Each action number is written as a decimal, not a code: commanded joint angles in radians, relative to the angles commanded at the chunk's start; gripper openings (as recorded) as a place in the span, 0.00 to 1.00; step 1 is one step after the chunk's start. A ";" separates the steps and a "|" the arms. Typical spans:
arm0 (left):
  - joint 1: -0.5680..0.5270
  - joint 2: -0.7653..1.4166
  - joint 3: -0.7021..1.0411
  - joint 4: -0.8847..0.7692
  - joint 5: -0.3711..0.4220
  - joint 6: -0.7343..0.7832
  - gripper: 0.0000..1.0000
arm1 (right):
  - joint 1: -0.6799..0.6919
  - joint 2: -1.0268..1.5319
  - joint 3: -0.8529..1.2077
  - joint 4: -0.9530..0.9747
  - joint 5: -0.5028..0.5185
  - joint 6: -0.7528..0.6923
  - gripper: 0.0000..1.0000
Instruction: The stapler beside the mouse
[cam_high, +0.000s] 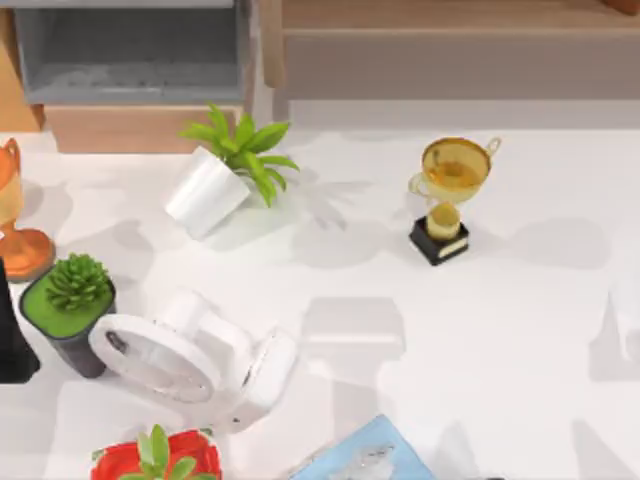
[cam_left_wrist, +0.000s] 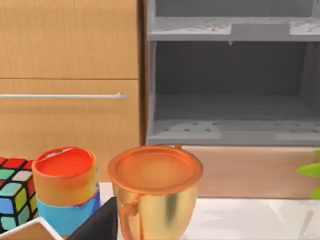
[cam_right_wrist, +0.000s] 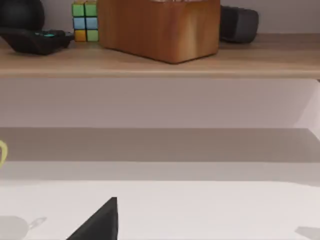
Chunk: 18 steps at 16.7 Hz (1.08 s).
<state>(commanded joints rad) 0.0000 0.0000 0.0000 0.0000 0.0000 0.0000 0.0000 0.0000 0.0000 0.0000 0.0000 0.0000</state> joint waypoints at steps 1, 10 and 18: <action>0.000 0.000 0.000 0.000 0.000 0.000 1.00 | 0.000 0.000 0.000 0.000 0.000 0.000 1.00; 0.000 0.000 0.000 0.000 0.000 0.000 1.00 | -0.022 0.337 0.257 -0.210 0.001 0.030 1.00; 0.000 0.000 0.000 0.000 0.000 0.000 1.00 | -0.045 0.951 0.656 -0.484 0.000 0.063 1.00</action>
<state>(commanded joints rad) 0.0000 0.0000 0.0000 0.0000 0.0000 0.0000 -0.0451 0.9512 0.6563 -0.4840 0.0004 0.0629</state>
